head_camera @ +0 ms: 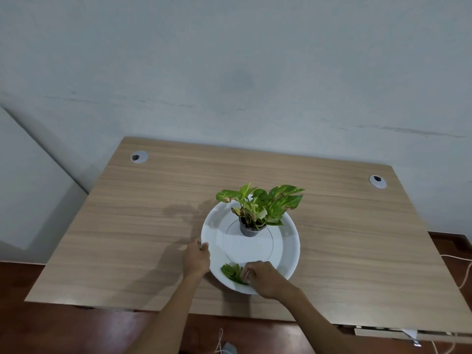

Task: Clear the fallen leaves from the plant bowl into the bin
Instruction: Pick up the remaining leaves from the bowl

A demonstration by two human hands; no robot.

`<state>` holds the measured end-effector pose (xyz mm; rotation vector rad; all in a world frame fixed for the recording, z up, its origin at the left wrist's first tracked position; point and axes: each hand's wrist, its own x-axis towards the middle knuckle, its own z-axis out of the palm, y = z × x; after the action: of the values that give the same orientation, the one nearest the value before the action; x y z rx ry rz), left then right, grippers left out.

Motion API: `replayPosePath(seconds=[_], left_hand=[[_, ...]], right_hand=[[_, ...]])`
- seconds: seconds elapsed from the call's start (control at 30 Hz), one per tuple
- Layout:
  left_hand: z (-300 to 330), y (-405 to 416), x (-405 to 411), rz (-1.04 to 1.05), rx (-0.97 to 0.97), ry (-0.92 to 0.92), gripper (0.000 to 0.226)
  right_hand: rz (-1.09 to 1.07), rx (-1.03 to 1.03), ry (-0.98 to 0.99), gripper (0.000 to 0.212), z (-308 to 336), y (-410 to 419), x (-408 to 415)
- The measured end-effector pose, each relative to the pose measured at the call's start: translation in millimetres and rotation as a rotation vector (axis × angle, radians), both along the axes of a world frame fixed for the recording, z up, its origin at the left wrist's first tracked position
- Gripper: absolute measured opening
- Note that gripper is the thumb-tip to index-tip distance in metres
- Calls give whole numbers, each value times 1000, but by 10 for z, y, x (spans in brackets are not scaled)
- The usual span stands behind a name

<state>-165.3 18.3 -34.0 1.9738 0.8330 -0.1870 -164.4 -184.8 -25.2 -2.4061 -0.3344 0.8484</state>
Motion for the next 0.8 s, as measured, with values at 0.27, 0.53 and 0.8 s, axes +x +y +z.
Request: replayPosePath(seconds=[0.27, 0.53, 0.8], left_hand=[[-7, -42, 6, 5, -47, -15, 14], [41, -54, 9, -6, -49, 0, 14], [30, -55, 27, 1, -27, -6, 15]], right_hand=[[-145, -131, -29, 36, 149, -511, 434], [125, -69, 15, 40, -4, 111, 28], [447, -148, -285, 48, 26, 260, 241]])
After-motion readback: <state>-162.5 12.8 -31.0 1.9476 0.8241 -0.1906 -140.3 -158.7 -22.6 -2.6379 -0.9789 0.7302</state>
